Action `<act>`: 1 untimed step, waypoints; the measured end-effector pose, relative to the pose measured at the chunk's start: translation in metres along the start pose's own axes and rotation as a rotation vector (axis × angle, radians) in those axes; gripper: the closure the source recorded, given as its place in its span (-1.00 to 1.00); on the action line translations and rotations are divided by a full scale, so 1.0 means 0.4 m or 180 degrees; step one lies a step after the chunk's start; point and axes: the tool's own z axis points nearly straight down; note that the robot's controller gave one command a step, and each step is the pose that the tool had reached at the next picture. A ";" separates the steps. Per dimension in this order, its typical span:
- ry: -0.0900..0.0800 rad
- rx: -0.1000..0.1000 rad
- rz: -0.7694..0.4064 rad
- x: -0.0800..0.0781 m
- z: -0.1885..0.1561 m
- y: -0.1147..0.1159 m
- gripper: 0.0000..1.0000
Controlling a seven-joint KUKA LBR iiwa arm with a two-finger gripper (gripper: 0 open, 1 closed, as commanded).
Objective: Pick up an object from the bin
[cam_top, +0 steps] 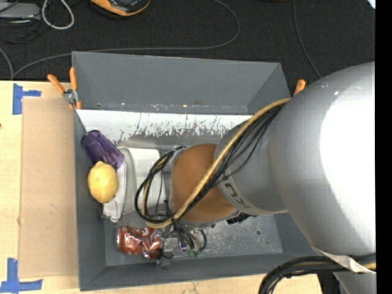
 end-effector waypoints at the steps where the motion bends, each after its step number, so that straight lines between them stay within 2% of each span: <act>1: -0.0057 -0.0011 -0.0273 0.004 -0.005 0.080 -1.00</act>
Offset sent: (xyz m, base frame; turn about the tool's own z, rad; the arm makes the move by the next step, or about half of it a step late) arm 0.0000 0.0000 0.0000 0.0000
